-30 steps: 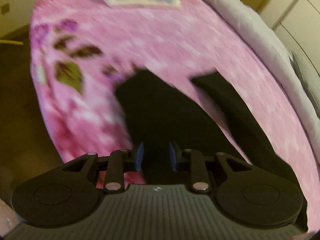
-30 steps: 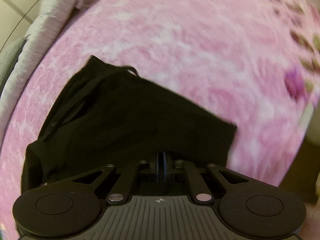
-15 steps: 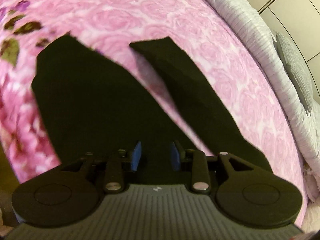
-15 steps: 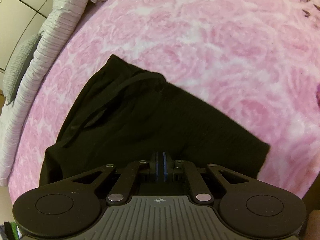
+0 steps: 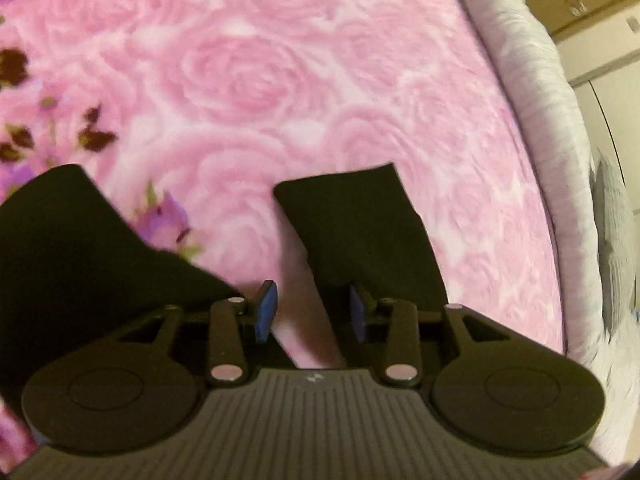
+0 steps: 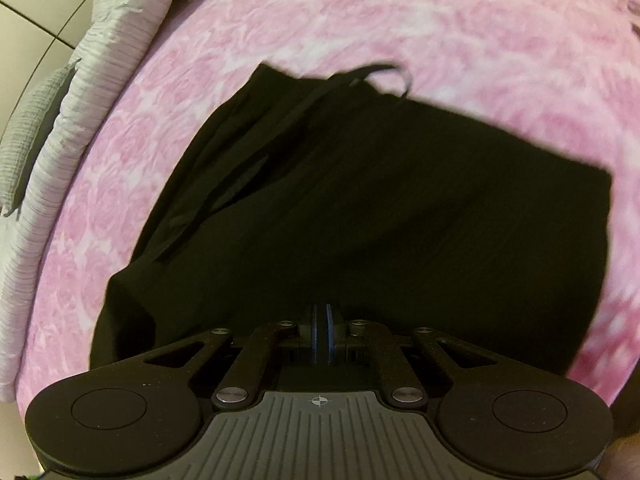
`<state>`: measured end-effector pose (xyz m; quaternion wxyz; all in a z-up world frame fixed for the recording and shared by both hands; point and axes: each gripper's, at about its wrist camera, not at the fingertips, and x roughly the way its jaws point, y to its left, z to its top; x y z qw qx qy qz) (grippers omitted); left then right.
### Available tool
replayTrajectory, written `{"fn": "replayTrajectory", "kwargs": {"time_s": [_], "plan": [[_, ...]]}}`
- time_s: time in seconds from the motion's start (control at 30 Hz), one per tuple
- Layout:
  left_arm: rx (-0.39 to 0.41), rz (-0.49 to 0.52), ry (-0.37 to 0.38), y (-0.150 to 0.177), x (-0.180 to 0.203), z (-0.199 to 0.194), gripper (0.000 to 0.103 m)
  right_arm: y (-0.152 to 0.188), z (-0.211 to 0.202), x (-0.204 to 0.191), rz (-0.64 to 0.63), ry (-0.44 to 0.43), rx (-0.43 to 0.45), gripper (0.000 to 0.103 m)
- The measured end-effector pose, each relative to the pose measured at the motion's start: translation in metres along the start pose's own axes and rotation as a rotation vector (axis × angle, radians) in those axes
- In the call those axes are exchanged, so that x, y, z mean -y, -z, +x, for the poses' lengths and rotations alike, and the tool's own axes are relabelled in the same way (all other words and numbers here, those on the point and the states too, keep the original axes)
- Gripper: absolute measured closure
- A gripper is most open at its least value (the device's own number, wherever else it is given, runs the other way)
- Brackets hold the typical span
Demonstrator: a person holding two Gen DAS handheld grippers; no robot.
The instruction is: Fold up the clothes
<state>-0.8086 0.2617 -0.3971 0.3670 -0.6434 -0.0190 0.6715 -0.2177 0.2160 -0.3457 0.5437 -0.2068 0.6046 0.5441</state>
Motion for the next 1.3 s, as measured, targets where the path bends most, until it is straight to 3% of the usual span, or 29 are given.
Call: {"fn": "replayTrajectory", "kwargs": {"time_s": [0.03, 0.07, 0.17, 0.27, 0.33, 0.37, 0.43, 0.47, 0.6, 0.7, 0.8, 0.9, 1.0, 1.07, 1.13, 1.17, 1.2, 1.3], "plan": [[-0.009, -0.004, 0.029, -0.003, -0.001, 0.004, 0.077, 0.005, 0.002, -0.006, 0.0, -0.002, -0.006, 0.098], [-0.016, 0.007, 0.061, -0.006, 0.001, 0.006, 0.1, 0.01, 0.004, -0.013, -0.001, -0.004, -0.012, 0.098], [-0.018, 0.101, 0.178, -0.016, 0.028, -0.013, 0.101, 0.013, 0.004, -0.02, 0.015, -0.002, 0.001, 0.098], [0.0, 0.113, 0.371, -0.033, 0.072, -0.061, 0.101, 0.014, 0.002, -0.026, 0.034, 0.0, 0.018, 0.098], [0.051, 0.136, 0.417, -0.05, 0.111, -0.083, 0.099, 0.015, 0.001, -0.031, 0.046, 0.001, 0.03, 0.098], [0.08, 0.162, 0.414, -0.06, 0.131, -0.088, 0.094, 0.016, 0.001, -0.033, 0.052, 0.002, 0.036, 0.098], [0.109, 0.238, 0.342, -0.077, 0.169, -0.069, 0.061, 0.017, 0.0, -0.037, 0.065, 0.004, 0.047, 0.098], [0.106, 0.256, 0.283, -0.083, 0.183, -0.051, 0.056, 0.017, -0.001, -0.039, 0.071, 0.004, 0.053, 0.098], [-0.045, 0.267, 0.095, -0.09, 0.199, 0.024, 0.06, 0.022, 0.002, -0.047, 0.071, -0.007, 0.041, 0.098], [-0.102, 0.278, 0.033, -0.078, 0.173, 0.042, 0.059, 0.026, 0.001, -0.05, 0.013, 0.016, 0.031, 0.098], [-0.146, 0.216, -0.008, -0.064, 0.136, 0.057, 0.06, 0.031, 0.003, -0.045, 0.015, 0.05, 0.023, 0.098], [-0.135, 0.095, 0.024, -0.064, 0.111, 0.069, 0.06, 0.032, 0.007, -0.037, 0.074, 0.058, 0.019, 0.098], [-0.086, 0.079, 0.084, -0.068, 0.109, 0.081, 0.059, 0.03, 0.009, -0.034, 0.092, 0.058, 0.017, 0.098], [-0.091, 0.108, 0.076, -0.068, 0.115, 0.093, 0.059, 0.03, 0.008, -0.035, 0.082, 0.067, 0.019, 0.098], [-0.106, 0.14, 0.076, -0.066, 0.117, 0.107, 0.065, 0.029, 0.008, -0.036, 0.077, 0.076, 0.022, 0.098], [-0.103, 0.168, 0.101, -0.066, 0.119, 0.105, 0.079, 0.029, 0.007, -0.036, 0.079, 0.077, 0.024, 0.098], [-0.099, 0.196, 0.126, -0.065, 0.121, 0.103, 0.101, 0.029, 0.006, -0.036, 0.081, 0.078, 0.026, 0.098], [-0.079, 0.289, 0.239, -0.068, 0.128, 0.077, 0.102, 0.028, 0.004, -0.038, 0.074, 0.073, 0.035, 0.098]]}}
